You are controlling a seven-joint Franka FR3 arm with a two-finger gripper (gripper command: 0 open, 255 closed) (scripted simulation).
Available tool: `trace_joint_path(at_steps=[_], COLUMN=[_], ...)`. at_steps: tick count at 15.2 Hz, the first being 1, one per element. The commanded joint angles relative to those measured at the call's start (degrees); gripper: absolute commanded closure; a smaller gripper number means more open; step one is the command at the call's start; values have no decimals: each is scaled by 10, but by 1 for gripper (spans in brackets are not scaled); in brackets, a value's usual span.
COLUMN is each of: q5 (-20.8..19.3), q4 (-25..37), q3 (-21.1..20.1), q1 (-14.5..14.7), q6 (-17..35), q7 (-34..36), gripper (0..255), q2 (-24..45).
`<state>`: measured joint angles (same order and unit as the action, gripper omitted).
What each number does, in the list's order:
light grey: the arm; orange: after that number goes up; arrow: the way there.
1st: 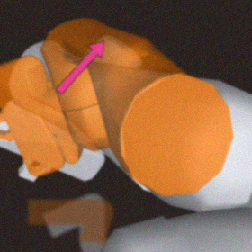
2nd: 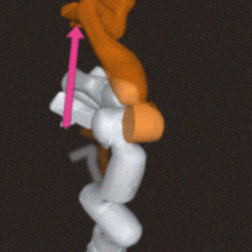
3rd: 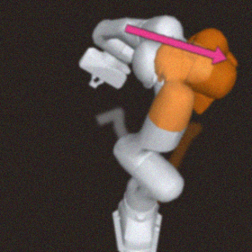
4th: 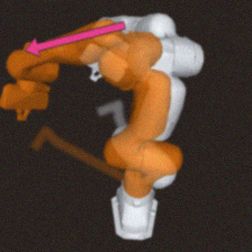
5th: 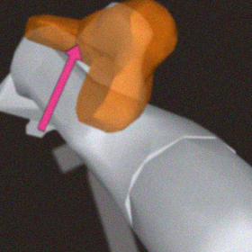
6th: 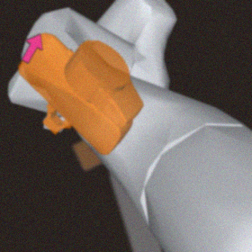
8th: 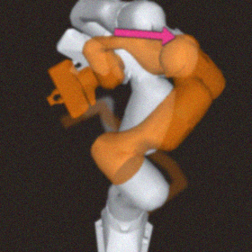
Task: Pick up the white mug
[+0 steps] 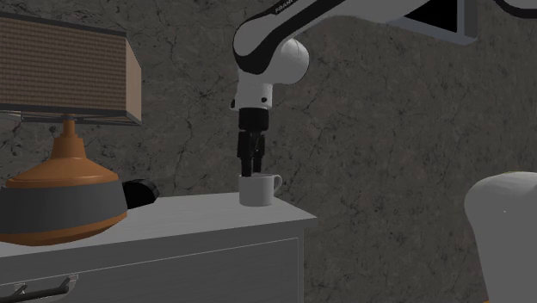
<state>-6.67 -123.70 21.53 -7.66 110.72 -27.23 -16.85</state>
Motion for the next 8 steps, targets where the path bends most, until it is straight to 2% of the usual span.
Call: trace_joint_path(at_steps=[1, 3, 8], q5=[5, 9, 10], q4=[30, 49, 18], q3=[16, 26, 29], q1=[-4, -8, -9], q6=[12, 19, 57], q7=[-19, -32, -33], gripper=[0, 0, 0], q2=[37, 60, 68])
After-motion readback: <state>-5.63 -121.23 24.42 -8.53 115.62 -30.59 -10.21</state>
